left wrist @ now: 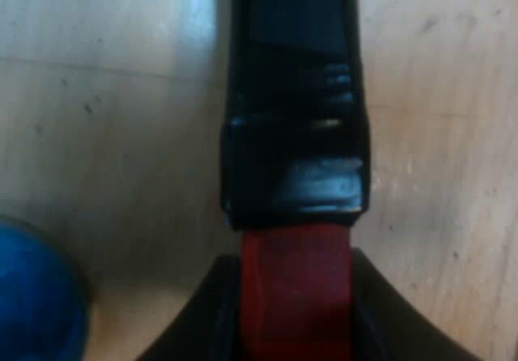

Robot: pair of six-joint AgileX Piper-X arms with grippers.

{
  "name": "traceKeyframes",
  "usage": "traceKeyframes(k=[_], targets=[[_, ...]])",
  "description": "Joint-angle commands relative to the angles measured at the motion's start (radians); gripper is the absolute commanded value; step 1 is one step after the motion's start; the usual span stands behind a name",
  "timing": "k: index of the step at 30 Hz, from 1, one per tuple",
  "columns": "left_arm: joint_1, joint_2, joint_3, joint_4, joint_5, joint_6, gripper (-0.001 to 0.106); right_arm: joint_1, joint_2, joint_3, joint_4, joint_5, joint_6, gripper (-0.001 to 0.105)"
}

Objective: Put the handle in the coffee machine

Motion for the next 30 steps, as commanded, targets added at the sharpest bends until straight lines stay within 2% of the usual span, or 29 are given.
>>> traceKeyframes(k=[1, 3, 5, 6, 7, 8, 13, 18, 24, 30], targets=[[-0.005, 0.004, 0.003, -0.013, -0.026, 0.001, 0.005, 0.003, -0.007, -0.002, 0.001, 0.001, -0.001, 0.105], [-0.005, 0.004, 0.003, -0.014, -0.026, 0.004, 0.017, 0.003, -0.007, -0.002, 0.001, 0.001, 0.005, 0.105], [-0.005, 0.004, 0.003, -0.011, -0.026, 0.006, 0.04, 0.003, -0.007, -0.002, 0.001, 0.001, 0.005, 0.105], [-0.005, 0.004, 0.003, -0.011, -0.026, 0.006, 0.045, 0.003, -0.007, -0.002, 0.001, 0.001, 0.005, 0.105], [-0.005, 0.004, 0.003, -0.011, -0.026, 0.005, 0.059, 0.003, -0.007, -0.002, 0.001, 0.001, 0.005, 0.105], [-0.005, 0.004, 0.003, -0.011, -0.026, 0.005, 0.064, 0.003, -0.007, -0.002, 0.001, 0.001, 0.005, 0.105], [-0.005, 0.002, 0.003, -0.007, -0.026, 0.021, 0.065, 0.003, -0.007, -0.002, 0.001, 0.001, 0.005, 0.105], [-0.005, -0.056, -0.014, 0.058, -0.019, 0.027, 0.065, 0.003, -0.007, -0.002, 0.001, 0.001, 0.005, 0.105], [-0.005, -0.256, -0.019, 0.108, 0.056, 0.007, 0.065, 0.003, -0.007, -0.041, 0.097, 0.001, 0.005, 0.105], [-0.005, -0.522, -0.019, 0.141, 0.105, -0.023, 0.065, 0.003, -0.007, -0.085, 0.194, 0.001, 0.005, 0.105]])
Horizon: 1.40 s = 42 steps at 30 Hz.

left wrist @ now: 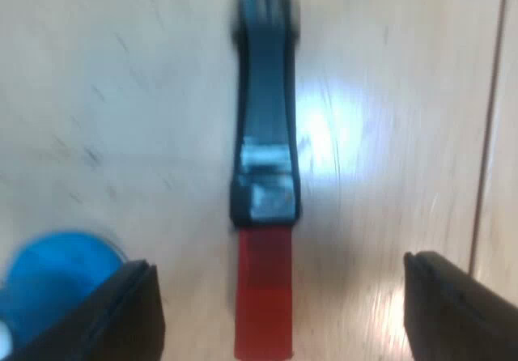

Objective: Put the handle in the coffee machine

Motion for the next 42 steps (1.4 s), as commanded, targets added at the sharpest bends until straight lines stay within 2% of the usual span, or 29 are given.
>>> traceKeyframes(k=[1, 3, 5, 11, 15, 19, 23, 30, 42], targets=[[-0.005, -0.124, -0.008, 0.039, 0.034, -0.025, 0.065, 0.003, -0.007, -0.011, 0.03, 0.001, 0.0, 0.105], [-0.005, -0.202, -0.008, 0.07, 0.056, -0.027, 0.065, 0.003, -0.007, -0.011, 0.03, 0.001, 0.001, 0.105], [-0.005, -0.294, -0.008, 0.108, 0.108, -0.059, 0.065, 0.003, -0.007, -0.011, 0.026, 0.001, 0.002, 0.105], [-0.005, -0.424, -0.008, 0.082, 0.227, -0.113, 0.065, 0.003, -0.007, -0.011, -0.013, 0.001, 0.021, 0.105], [-0.005, -0.426, -0.008, 0.077, 0.236, -0.113, 0.066, 0.003, 0.002, -0.011, -0.054, 0.001, 0.033, 0.105], [-0.005, -0.426, -0.008, 0.075, 0.23, -0.12, 0.075, 0.003, 0.05, -0.011, -0.058, 0.003, 0.067, 0.105], [-0.005, -0.426, -0.008, 0.059, 0.227, -0.154, 0.074, 0.003, 0.105, -0.011, -0.088, -0.001, 0.07, 0.105], [-0.005, -0.426, -0.008, 0.052, 0.228, -0.16, 0.074, 0.003, 0.183, -0.011, -0.142, -0.015, 0.073, 0.105], [-0.005, -0.426, 0.003, 0.05, 0.228, -0.16, 0.074, 0.003, 0.297, -0.011, -0.211, -0.053, 0.145, 0.105]])
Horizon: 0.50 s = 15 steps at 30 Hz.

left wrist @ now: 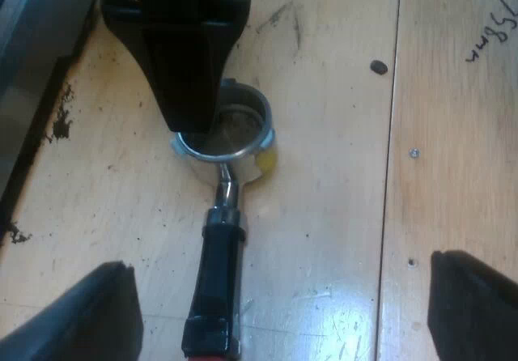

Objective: Put the handle in the coffee machine

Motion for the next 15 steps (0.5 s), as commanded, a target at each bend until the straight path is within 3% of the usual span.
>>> traceKeyframes(k=[1, 15], targets=[[-0.005, -0.002, 0.002, -0.014, 0.006, -0.01, 0.074, 0.003, 0.021, -0.008, -0.002, -0.011, 0.017, 0.105], [-0.005, -0.002, 0.003, -0.017, 0.006, -0.01, 0.074, 0.038, 0.119, -0.008, -0.052, -0.041, 0.065, 0.105]])
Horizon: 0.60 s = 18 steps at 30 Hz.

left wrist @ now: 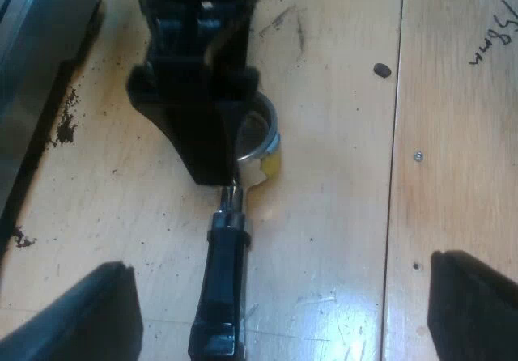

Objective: Put the handle in the coffee machine

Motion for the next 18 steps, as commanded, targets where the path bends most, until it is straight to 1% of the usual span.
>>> traceKeyframes(k=[1, 4, 10, 13, 16, 18], targets=[[-0.005, -0.002, 0.0, -0.006, 0.006, -0.01, 0.074, 0.017, 0.019, -0.008, -0.007, 0.003, 0.028, 0.105], [-0.005, -0.002, 0.0, -0.006, 0.006, -0.01, 0.074, 0.019, 0.04, -0.008, -0.024, 0.01, 0.046, 0.105], [-0.005, -0.002, 0.0, -0.006, 0.006, -0.01, 0.074, 0.019, 0.056, -0.008, -0.032, 0.012, 0.046, 0.105], [-0.005, -0.002, 0.0, -0.006, 0.006, -0.01, 0.074, 0.019, 0.056, -0.008, -0.03, 0.013, 0.03, 0.105], [-0.005, -0.002, 0.0, -0.006, 0.006, -0.01, 0.074, 0.019, 0.056, -0.008, -0.03, 0.002, -0.013, 0.105], [-0.005, -0.002, 0.0, -0.006, 0.006, -0.01, 0.074, 0.019, 0.056, -0.008, -0.03, 0.003, -0.013, 0.105]])
